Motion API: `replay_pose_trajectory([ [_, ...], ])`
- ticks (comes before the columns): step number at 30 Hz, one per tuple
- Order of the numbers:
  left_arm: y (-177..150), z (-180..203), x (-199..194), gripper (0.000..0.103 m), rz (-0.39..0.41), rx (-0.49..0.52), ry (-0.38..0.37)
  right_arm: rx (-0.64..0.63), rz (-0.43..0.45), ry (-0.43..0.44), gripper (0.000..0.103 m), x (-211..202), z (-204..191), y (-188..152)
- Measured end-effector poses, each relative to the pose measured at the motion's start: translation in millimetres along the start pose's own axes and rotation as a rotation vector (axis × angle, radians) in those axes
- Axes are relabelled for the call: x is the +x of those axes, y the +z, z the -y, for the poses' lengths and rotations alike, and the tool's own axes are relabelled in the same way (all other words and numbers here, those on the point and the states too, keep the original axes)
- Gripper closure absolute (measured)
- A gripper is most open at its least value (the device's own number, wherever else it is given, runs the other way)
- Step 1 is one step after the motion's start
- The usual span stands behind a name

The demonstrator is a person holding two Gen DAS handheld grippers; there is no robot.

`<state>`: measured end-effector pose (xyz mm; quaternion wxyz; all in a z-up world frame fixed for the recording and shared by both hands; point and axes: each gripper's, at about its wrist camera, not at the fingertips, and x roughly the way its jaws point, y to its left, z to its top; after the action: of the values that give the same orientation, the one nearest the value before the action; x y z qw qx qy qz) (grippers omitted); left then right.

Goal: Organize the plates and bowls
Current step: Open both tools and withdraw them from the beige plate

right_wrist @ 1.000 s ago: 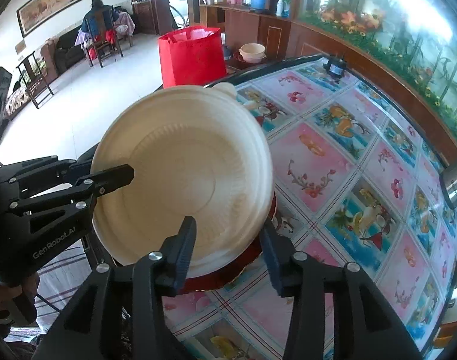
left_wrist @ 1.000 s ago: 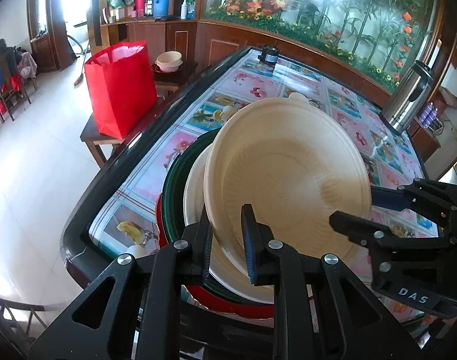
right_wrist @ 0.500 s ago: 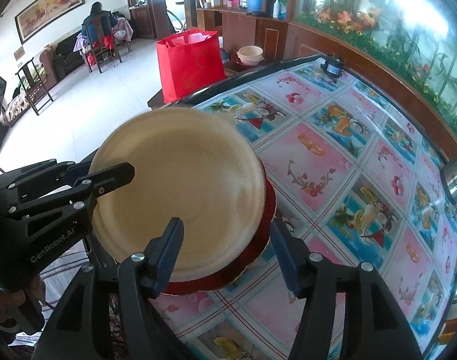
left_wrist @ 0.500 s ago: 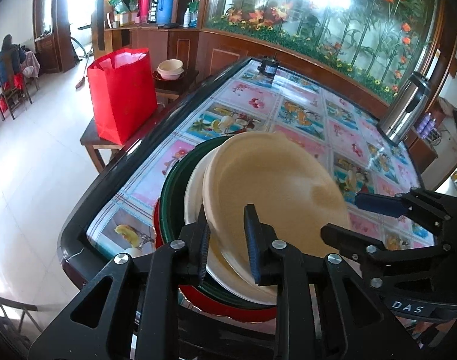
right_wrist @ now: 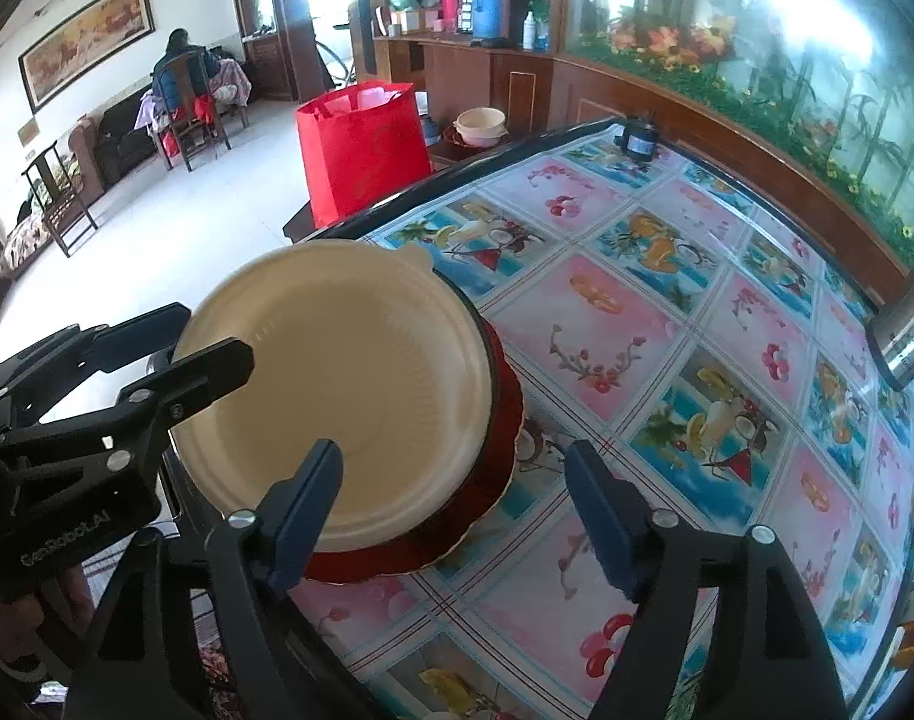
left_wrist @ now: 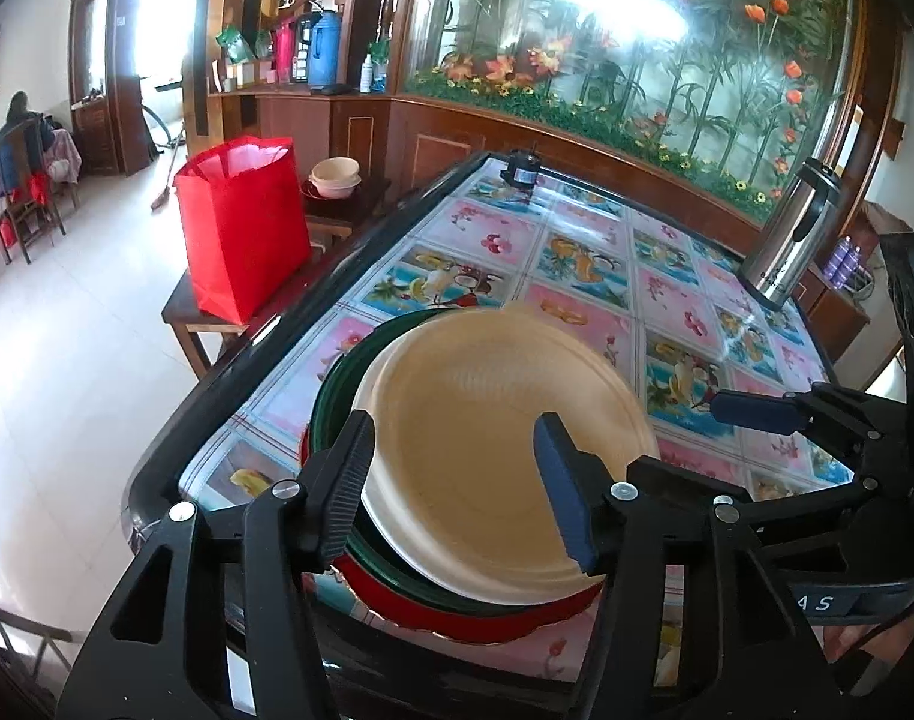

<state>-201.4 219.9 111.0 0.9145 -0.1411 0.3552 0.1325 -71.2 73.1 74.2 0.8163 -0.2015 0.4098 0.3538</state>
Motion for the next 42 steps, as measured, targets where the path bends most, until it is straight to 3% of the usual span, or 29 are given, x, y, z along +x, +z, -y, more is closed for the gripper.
replay_pose_trajectory([
  [6, -2, 0, -6, 0.047, 0.030, 0.045, 0.101, 0.033, 0.031, 0.019, 0.024, -4, 1, -2],
  [11, -1, 0, -11, 0.047, 0.074, 0.052, 0.114, 0.086, 0.095, 0.010, 0.021, -12, 5, -4],
  [16, 0, 3, -9, 0.047, 0.105, 0.043, 0.102, 0.134, 0.171, -0.062, 0.020, -19, 12, -6],
  [19, 2, 5, -11, 0.035, 0.120, 0.030, 0.103, 0.156, 0.179, -0.081, 0.019, -16, 17, -8],
  [23, 1, 10, -19, 0.033, 0.195, 0.058, 0.160, 0.178, 0.181, -0.063, 0.019, -10, 21, -11],
  [25, 1, 13, -21, 0.021, 0.202, 0.068, 0.160, 0.193, 0.181, -0.057, 0.019, -9, 23, -12],
  [36, 3, 12, -19, 0.021, 0.215, 0.072, 0.143, 0.197, 0.194, -0.058, 0.018, -14, 21, -17],
  [42, 3, 14, -22, 0.021, 0.235, 0.094, 0.174, 0.185, 0.183, -0.048, 0.018, -10, 18, -17],
])
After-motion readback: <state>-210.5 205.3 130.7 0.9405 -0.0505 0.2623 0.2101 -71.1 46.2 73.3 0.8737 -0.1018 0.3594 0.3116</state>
